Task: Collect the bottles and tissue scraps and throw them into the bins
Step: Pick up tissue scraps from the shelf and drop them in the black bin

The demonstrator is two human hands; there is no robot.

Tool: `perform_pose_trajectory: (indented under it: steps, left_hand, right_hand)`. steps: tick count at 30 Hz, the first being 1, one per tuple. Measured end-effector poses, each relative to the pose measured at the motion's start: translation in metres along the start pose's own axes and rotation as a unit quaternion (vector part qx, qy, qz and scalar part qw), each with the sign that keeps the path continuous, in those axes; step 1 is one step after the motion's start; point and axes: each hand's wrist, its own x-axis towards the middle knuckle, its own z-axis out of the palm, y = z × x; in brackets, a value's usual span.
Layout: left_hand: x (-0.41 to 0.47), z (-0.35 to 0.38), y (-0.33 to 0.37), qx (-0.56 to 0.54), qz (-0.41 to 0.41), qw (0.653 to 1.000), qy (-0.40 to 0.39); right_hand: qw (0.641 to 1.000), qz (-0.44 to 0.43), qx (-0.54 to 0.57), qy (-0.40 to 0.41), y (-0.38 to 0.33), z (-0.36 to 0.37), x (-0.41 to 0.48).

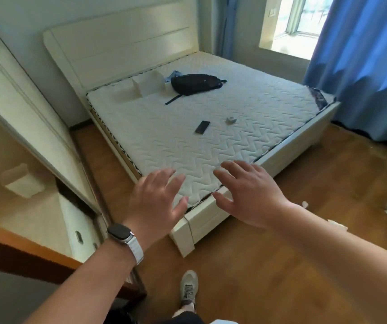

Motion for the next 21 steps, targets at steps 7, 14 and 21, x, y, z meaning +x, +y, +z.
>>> perform_pose_trajectory:
  steps: [7, 14, 21]
  left_hand:
    - [0.099, 0.051, -0.005, -0.074, 0.078, 0.994, 0.006]
    - [0.205, 0.086, -0.039, -0.122, 0.145, 0.982, 0.020]
    - [0.278, 0.120, -0.032, -0.152, 0.231, 0.961, -0.007]
  right_hand:
    - [0.993, 0.111, -0.045, 0.007, 0.057, 0.009, 0.040]
    - [0.977, 0.193, -0.084, 0.044, 0.089, 0.005, 0.104]
    - [0.950, 0.290, -0.096, 0.071, 0.115, 0.010, 0.114]
